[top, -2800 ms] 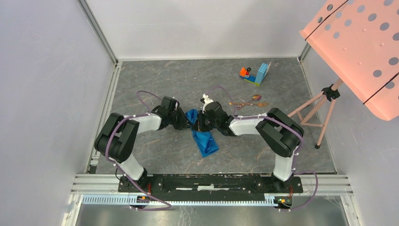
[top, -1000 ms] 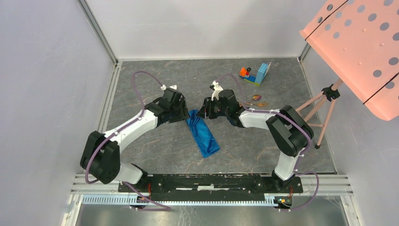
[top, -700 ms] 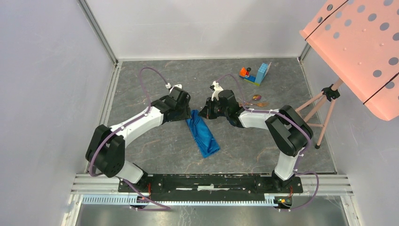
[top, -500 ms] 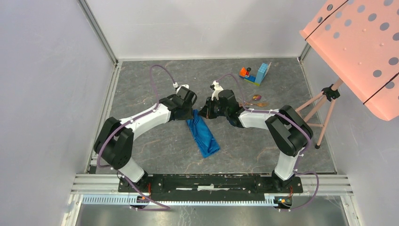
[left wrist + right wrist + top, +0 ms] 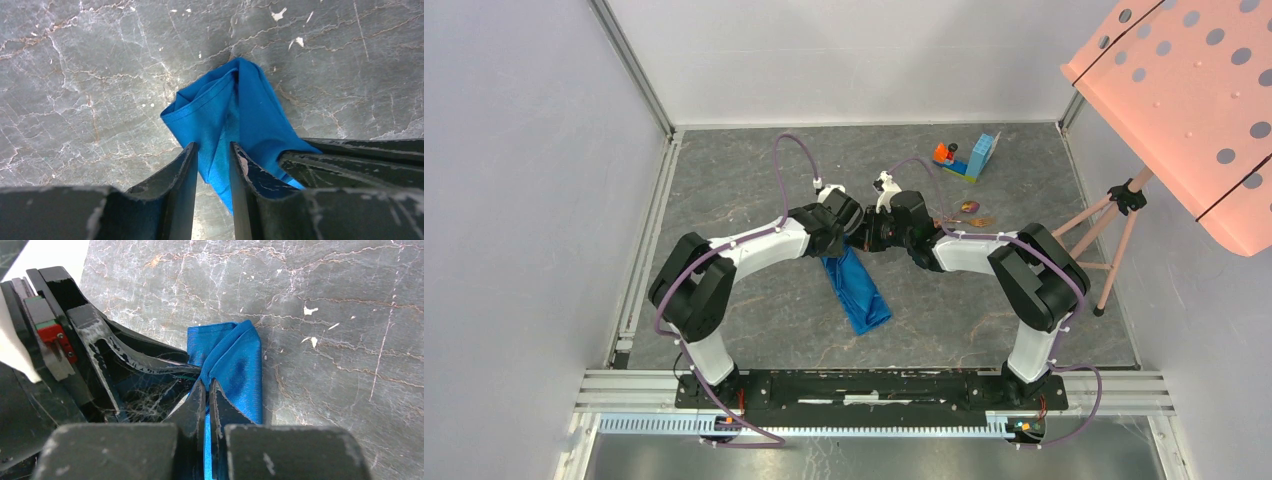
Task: Fold the napkin into a case and place the utensils inside
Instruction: Insert the folded napkin into the top corner of the smaller rectangle folded napkin.
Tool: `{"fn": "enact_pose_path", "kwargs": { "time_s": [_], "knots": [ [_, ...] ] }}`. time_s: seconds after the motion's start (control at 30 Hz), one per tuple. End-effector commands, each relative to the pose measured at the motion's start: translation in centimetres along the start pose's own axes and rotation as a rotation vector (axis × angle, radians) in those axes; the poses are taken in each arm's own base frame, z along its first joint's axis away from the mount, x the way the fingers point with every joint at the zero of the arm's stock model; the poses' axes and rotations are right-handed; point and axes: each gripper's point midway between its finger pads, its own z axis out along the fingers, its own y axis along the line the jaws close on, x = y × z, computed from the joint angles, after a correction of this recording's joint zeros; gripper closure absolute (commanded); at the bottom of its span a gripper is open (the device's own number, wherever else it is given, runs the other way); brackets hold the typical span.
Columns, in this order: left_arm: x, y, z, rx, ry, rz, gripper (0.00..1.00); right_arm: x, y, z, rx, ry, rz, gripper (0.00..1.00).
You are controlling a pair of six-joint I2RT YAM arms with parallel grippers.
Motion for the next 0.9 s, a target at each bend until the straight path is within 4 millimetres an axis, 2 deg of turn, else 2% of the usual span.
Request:
{"fn": "enact_pose_path", "kwargs": {
  "time_s": [0.0,0.13,0.63,0.87],
  "knots": [
    [-1.87,-0.31,0.02,-0.058,-0.061,0.061,0.64,-1.75,1.41,-0.44,-0.048,-0.055,-0.016,1.0],
    [-1.88,-0.33,0.24,-0.095,-0.063,0.087,0.69,-1.69,1.41,-0.36,-0.051,-0.052,-0.009,1.0],
    [-1.27,-0.25,0.89,-0.171,-0.06,0.165,0.72,-1.88,1.54,-0.25,-0.057,-0.058,0.0,1.0],
    [-1.55,-0.17,0.96,-0.178,-0.07,0.177,0.84,-1.64,1.41,-0.07,-0.054,-0.049,0.003,1.0]
  ]
}}
